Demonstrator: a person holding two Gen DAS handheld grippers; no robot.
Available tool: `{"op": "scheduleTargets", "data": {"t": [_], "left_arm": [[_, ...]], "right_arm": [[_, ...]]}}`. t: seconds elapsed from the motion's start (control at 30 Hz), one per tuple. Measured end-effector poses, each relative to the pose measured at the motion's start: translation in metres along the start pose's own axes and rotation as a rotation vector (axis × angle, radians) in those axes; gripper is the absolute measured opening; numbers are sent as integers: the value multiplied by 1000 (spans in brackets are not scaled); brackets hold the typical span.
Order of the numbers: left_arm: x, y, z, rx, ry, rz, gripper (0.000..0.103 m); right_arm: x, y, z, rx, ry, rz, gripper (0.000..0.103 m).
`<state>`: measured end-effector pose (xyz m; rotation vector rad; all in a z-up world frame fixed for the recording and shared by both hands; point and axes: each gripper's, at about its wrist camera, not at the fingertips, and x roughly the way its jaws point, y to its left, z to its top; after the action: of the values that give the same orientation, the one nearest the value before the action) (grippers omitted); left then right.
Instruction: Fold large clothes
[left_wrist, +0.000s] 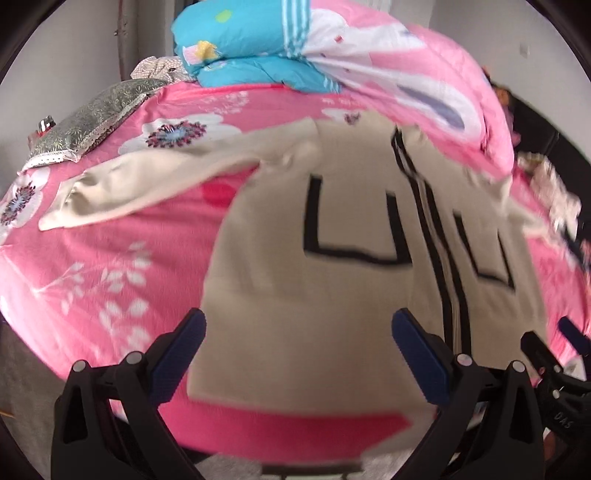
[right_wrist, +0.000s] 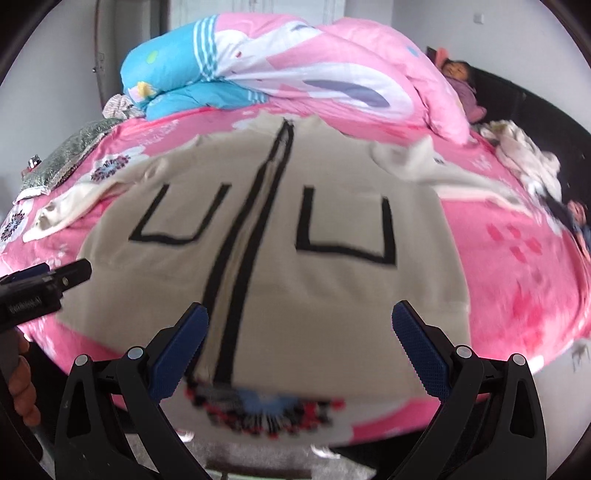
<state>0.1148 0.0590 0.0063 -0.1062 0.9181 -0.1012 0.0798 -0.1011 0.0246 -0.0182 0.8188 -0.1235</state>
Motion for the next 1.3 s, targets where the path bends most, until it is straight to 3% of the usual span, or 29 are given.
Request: {"op": "scheduleTargets", "data": {"t": [0.23, 0.33, 0.5, 0.67, 0.9, 1.0, 1.07, 1.2, 1.3], "left_arm": [[9, 41, 38, -57, -105, -43, 99], [6, 74, 52, -102, -157, 14, 99], [-6, 158, 62, -311, -243, 23, 99], [10, 237, 64, -560, -145, 148, 99], [47, 305, 49, -831, -79, 69, 94], [53, 317, 51, -851, -112, 59, 92], [55, 322, 58, -838, -135, 86, 83], [64, 334, 70, -813, -133, 163, 48], [72, 333, 76, -760, -125, 236, 28]], "right_arm": [[30, 13, 35, -22, -50, 94, 96], [47, 20, 48, -22, -48, 137, 96], [62, 24, 54, -8, -43, 188, 96], [76, 25, 50, 15, -7, 231, 96], [89, 28, 42, 12, 36, 233, 96], [97, 30, 40, 9, 47, 234, 96], [101, 28, 39, 16, 51, 234, 96], [113, 24, 42, 42, 73, 231, 96], [117, 17, 45, 70, 90, 230, 96]]}}
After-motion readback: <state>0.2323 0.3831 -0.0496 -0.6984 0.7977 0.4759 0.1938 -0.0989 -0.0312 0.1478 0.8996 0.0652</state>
